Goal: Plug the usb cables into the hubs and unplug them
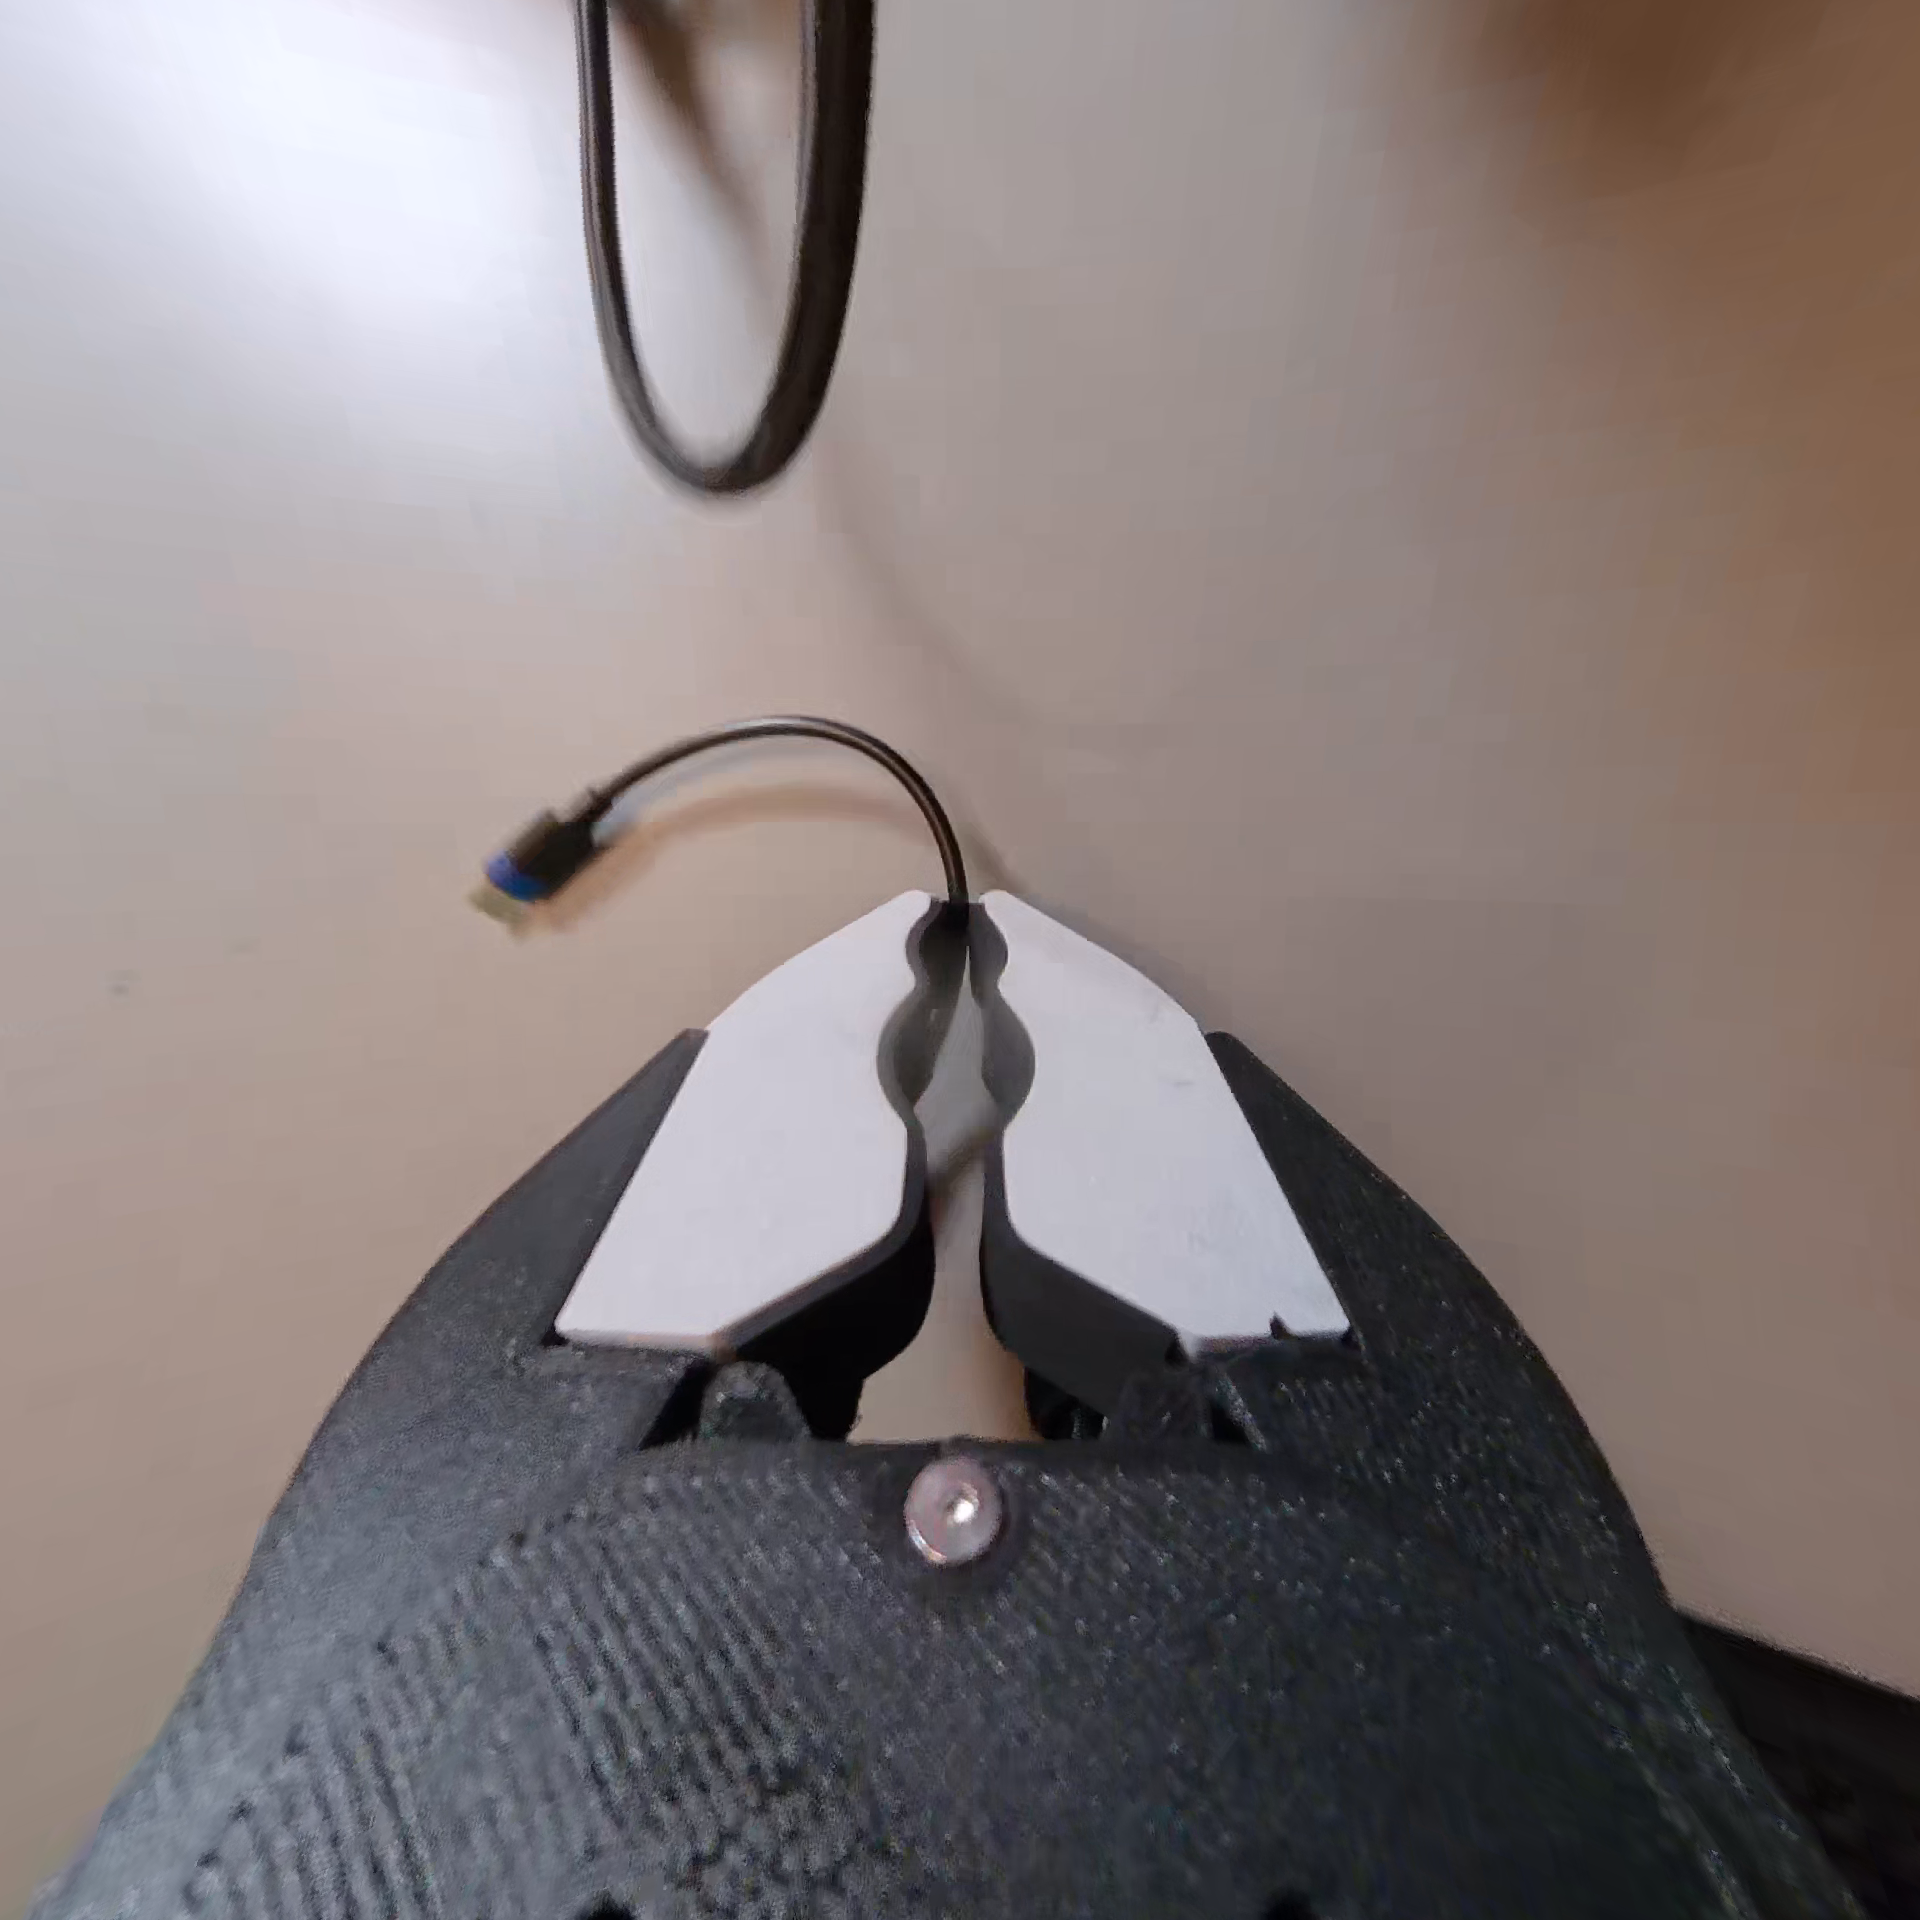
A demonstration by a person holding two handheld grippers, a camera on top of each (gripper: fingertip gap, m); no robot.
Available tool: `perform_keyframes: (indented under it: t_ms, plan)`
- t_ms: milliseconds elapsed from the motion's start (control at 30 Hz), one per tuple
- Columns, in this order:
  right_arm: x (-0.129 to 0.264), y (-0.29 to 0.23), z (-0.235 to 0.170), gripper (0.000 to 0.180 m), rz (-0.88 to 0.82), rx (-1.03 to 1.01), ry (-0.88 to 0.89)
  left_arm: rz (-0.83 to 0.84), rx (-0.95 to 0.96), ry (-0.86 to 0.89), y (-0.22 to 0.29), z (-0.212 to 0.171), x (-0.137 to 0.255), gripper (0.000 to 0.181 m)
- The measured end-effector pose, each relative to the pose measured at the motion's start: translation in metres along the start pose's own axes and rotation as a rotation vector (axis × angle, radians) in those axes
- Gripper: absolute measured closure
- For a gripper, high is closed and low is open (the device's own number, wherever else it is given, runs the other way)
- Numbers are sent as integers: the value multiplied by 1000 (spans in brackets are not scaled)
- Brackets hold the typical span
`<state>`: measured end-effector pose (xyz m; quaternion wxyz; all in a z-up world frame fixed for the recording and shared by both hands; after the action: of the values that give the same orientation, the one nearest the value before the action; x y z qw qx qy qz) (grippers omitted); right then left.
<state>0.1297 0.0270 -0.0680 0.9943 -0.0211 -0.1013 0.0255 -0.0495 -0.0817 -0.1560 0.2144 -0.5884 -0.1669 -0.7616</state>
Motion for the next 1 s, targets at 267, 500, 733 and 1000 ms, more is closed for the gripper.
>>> perform_keyframes:
  t_ms: [267, 500, 733, 1000]
  plan:
    - [19, 16, 7, 115, -6, -88, 115, -507, 479, 777, -16, 26, 43, 177]
    - [25, 20, 8, 115, -22, -91, 135, -549, 884, 792, -64, -23, 10, 177]
    - [24, 20, 8, 114, -19, -92, 133, -96, 736, 531, -71, -41, 18, 157]
    - [21, 21, 5, 115, 0, -107, 131, 81, -22, 209, -30, -16, 14, 150]
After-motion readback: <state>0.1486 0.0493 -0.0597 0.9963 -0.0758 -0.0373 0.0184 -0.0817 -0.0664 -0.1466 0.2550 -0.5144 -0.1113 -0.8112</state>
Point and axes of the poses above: each gripper's, where its closed fingertips meet, x back along the fingers, z out of its top, y = z × x across the jaws, the point moved 6 cm from there along x, back along the fingers, and after that the axes turned 14 degrees about -y, right-handed, at the moved point
